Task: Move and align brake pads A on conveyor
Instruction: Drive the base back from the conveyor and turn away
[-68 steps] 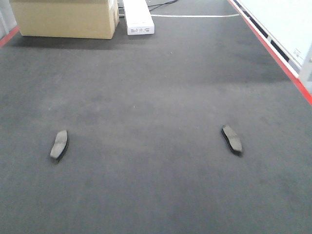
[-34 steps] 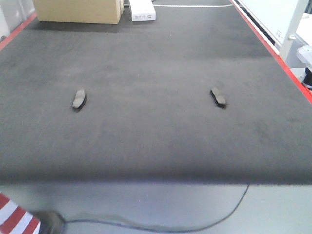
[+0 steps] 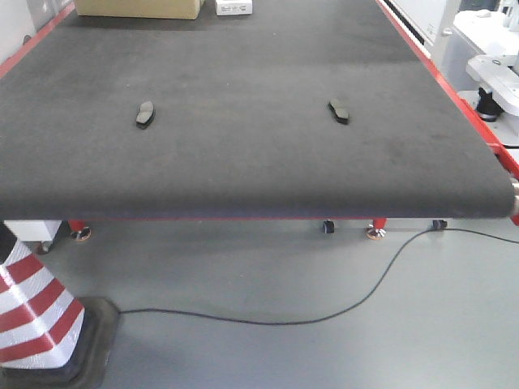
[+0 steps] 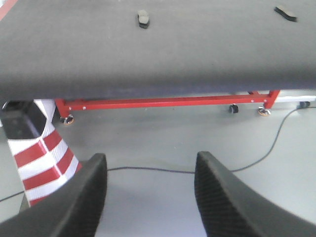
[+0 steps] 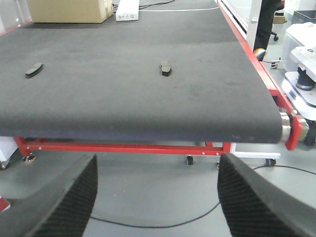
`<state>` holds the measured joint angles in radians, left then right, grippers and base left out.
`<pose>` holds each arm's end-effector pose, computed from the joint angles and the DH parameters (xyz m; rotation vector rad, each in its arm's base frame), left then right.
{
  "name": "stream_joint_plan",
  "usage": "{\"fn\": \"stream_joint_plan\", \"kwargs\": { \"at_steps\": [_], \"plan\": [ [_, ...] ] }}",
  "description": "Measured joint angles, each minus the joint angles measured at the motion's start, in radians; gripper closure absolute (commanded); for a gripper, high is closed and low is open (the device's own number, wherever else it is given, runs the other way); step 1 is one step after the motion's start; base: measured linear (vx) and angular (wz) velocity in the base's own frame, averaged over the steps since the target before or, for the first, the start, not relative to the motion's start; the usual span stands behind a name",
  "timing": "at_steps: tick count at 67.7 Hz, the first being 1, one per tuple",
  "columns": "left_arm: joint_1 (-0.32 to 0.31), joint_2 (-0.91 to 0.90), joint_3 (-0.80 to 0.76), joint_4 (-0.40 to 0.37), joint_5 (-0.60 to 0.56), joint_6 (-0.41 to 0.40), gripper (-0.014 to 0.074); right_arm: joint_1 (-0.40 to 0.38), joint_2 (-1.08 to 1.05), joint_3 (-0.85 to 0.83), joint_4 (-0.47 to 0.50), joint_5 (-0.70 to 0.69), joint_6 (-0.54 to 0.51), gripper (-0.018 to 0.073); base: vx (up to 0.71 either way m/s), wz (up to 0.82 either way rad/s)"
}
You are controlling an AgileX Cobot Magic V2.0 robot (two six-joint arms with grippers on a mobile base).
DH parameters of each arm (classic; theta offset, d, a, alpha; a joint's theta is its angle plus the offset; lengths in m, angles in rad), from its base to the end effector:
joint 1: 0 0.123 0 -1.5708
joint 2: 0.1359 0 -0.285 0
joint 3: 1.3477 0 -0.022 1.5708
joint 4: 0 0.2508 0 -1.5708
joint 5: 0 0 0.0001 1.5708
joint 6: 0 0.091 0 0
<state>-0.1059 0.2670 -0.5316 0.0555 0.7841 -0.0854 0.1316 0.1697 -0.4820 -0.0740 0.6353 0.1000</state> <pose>0.0483 -0.0016 0.3037 0.0348 2.0021 -0.0582 0.0393 0.0012 0.3053 -0.0511 1.8051 0.0829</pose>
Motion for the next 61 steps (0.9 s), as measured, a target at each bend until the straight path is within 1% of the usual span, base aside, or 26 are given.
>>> {"fn": "stream_joint_plan", "kwargs": {
  "at_steps": [13, 24, 61],
  "plan": [
    [0.000, 0.000, 0.000, 0.000, 0.007, 0.000, 0.0221, 0.000, 0.000, 0.000, 0.000, 0.000, 0.000, 0.0072, -0.29, -0.11],
    [0.000, 0.000, 0.000, 0.001, 0.015, 0.000, 0.0221, 0.000, 0.000, 0.000, 0.000, 0.000, 0.000, 0.0072, -0.23, -0.41],
    [0.000, 0.000, 0.000, 0.001, 0.037, 0.000, 0.0221, 0.000, 0.000, 0.000, -0.001, 0.001, 0.000, 0.0072, -0.21, -0.79]
  ]
}}
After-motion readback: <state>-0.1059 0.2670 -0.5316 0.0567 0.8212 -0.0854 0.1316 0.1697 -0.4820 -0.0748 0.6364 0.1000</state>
